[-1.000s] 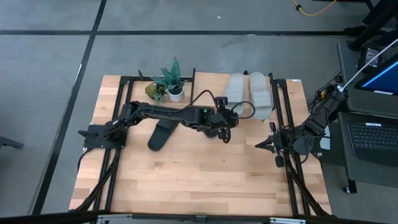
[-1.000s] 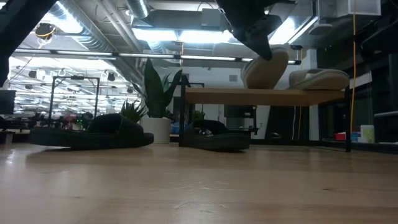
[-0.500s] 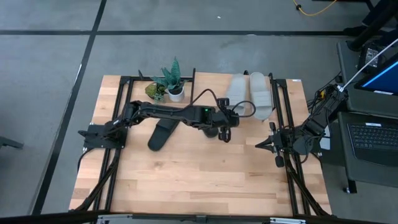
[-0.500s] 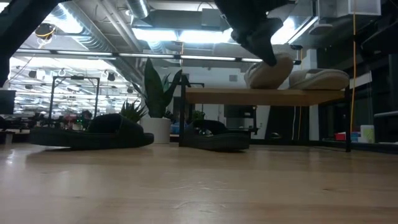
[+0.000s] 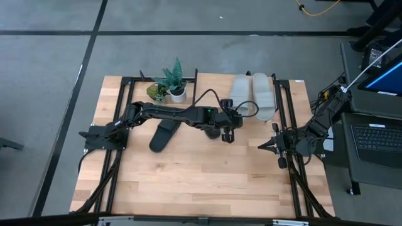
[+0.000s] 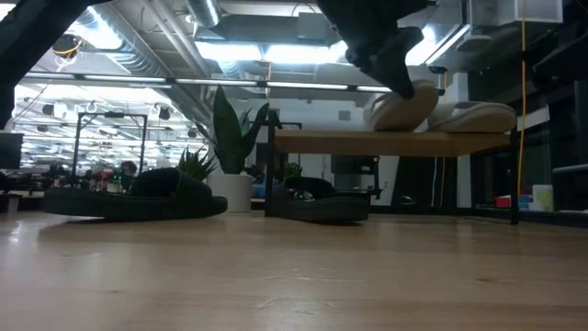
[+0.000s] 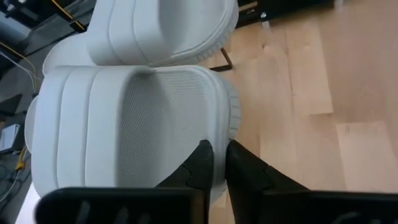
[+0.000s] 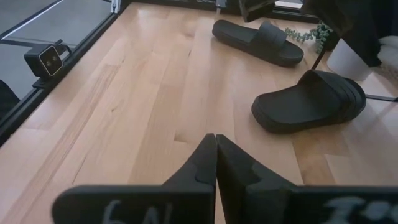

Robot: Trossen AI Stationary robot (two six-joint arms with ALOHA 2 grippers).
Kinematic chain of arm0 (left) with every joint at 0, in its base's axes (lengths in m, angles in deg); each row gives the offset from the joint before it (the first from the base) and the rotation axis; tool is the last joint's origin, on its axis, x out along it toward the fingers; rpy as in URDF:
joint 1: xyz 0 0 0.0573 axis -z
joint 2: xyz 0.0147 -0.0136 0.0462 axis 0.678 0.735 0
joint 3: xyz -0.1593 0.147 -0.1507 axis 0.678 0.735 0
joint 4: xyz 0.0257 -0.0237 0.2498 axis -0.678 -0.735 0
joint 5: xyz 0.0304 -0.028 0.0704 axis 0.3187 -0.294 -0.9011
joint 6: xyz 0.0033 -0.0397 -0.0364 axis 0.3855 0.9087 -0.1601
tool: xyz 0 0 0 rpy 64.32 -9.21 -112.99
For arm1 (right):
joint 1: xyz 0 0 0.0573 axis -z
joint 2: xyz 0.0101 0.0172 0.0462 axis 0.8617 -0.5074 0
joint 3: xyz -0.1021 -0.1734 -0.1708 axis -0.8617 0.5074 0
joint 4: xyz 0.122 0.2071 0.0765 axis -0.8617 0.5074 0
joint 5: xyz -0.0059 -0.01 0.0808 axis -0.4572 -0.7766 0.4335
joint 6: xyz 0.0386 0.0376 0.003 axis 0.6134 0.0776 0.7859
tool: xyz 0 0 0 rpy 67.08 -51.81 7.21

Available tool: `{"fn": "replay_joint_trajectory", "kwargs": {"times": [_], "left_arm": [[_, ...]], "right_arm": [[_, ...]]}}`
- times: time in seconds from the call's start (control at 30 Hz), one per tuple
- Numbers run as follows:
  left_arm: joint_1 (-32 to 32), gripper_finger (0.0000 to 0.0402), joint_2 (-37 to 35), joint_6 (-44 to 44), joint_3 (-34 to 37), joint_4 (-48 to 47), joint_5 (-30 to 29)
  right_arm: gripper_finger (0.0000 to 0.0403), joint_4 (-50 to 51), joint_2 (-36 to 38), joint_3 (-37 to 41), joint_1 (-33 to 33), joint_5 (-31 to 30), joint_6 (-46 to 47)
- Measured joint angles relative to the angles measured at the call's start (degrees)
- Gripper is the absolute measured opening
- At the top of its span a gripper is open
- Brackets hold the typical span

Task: Pick and place slides into the shelf
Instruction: Put the gray slipper on the shelf

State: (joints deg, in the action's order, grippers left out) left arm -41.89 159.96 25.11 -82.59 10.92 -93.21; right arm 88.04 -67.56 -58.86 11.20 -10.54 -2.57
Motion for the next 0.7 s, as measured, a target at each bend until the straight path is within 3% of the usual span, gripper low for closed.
{"fn": "replay_joint_trajectory", "kwargs": {"times": [0.53, 0.7], "left_arm": [[0.02, 0.0089, -0.04, 0.08, 0.00, 2.57, 1.01], [0.02, 0.0109, -0.11, 0.17, 0.00, 5.43, 5.14]], "right_arm": [[0.0006, 0.07, -0.01, 0.00, 0.00, 2.14, -0.01], [0.0006, 0.07, -0.01, 0.00, 0.00, 2.14, 0.00]]}}
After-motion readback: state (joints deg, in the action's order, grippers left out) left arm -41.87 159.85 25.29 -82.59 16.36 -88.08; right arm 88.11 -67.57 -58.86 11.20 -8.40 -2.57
